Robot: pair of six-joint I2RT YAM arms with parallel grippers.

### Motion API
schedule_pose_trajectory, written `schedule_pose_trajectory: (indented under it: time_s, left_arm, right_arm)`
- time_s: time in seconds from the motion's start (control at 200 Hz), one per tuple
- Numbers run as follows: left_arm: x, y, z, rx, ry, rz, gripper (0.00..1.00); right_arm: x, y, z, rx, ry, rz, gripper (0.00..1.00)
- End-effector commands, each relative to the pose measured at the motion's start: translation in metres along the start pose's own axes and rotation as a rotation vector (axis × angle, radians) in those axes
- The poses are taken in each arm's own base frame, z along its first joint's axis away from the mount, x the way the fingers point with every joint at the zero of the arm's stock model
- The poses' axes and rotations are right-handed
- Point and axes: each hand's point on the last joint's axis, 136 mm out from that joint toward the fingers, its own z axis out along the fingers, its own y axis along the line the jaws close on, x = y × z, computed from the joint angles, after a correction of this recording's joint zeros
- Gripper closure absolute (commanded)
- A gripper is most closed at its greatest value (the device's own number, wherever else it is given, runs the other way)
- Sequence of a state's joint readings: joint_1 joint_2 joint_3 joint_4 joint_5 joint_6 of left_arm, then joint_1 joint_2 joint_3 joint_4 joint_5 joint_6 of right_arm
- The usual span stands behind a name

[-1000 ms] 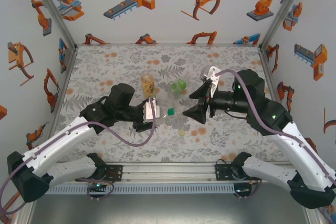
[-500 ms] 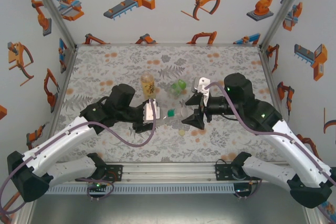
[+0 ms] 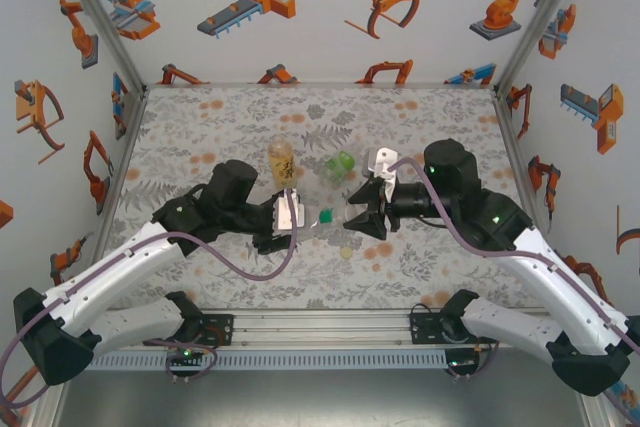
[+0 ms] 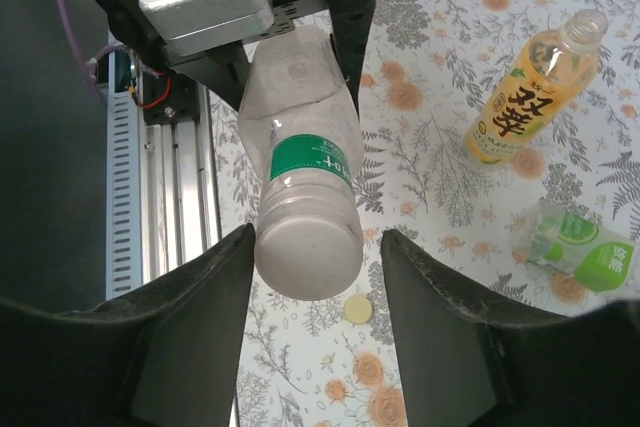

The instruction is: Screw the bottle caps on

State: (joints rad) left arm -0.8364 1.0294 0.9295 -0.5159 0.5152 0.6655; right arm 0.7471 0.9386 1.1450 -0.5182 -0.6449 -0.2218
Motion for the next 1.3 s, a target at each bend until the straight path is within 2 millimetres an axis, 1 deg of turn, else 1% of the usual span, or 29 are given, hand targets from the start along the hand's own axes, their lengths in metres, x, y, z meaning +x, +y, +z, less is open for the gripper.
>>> schedule_pose_trajectory:
  time_s: [0.0,0.06,0.11,0.15,0.33,0.401,0.521,0.631,0.731,0.886,0.911,1.132,1.297]
  left_arm:
    - [-0.018,-0.003,-0.01,0.008,-0.049,0.04,1.0]
    - [-0.019,-0.003,-0.011,0.005,-0.053,0.041,1.0]
    - [-0.019,-0.002,-0.012,0.003,-0.056,0.042,1.0]
    - [-0.02,-0.002,-0.012,0.002,-0.058,0.043,1.0]
    - [-0.02,-0.003,-0.012,0.0,-0.062,0.042,1.0]
    - [-0.02,-0.003,-0.013,0.0,-0.063,0.043,1.0]
    - [-0.021,-0.003,-0.012,0.001,-0.064,0.043,1.0]
    - [-0.021,-0.003,-0.013,0.004,-0.065,0.042,1.0]
    - [-0.022,-0.005,-0.013,0.008,-0.071,0.048,1.0]
    - [-0.027,-0.012,-0.016,0.035,-0.106,0.063,1.0]
    - [-0.029,-0.013,-0.017,0.041,-0.113,0.065,1.0]
    - [-0.034,-0.023,-0.017,0.109,-0.143,0.058,1.0]
    - [-0.035,-0.028,-0.017,0.145,-0.146,0.05,1.0]
  right_arm:
    - [-0.003,0.0,0.001,-0.002,-0.018,-0.024,0.53]
    - [-0.003,0.0,0.0,-0.003,-0.015,-0.021,0.52]
    - [-0.002,0.0,0.001,-0.006,-0.012,-0.018,0.49]
    - [-0.002,0.0,0.001,-0.004,-0.01,-0.018,0.48]
    - [-0.002,-0.001,0.001,-0.003,-0.009,-0.017,0.48]
    - [-0.003,-0.001,0.001,-0.002,-0.012,-0.02,0.5]
    - [-0.005,-0.001,0.0,0.001,-0.021,-0.026,0.58]
    - [-0.008,0.0,-0.003,0.009,-0.032,-0.036,0.72]
    - [-0.015,0.004,-0.01,0.014,-0.059,-0.062,0.87]
    - [-0.022,0.014,-0.022,0.006,-0.102,-0.112,0.99]
    - [-0.023,0.016,-0.023,0.001,-0.107,-0.12,1.0]
    - [-0.029,0.03,-0.028,-0.05,-0.155,-0.162,1.0]
    - [-0.031,0.035,-0.03,-0.07,-0.173,-0.194,1.0]
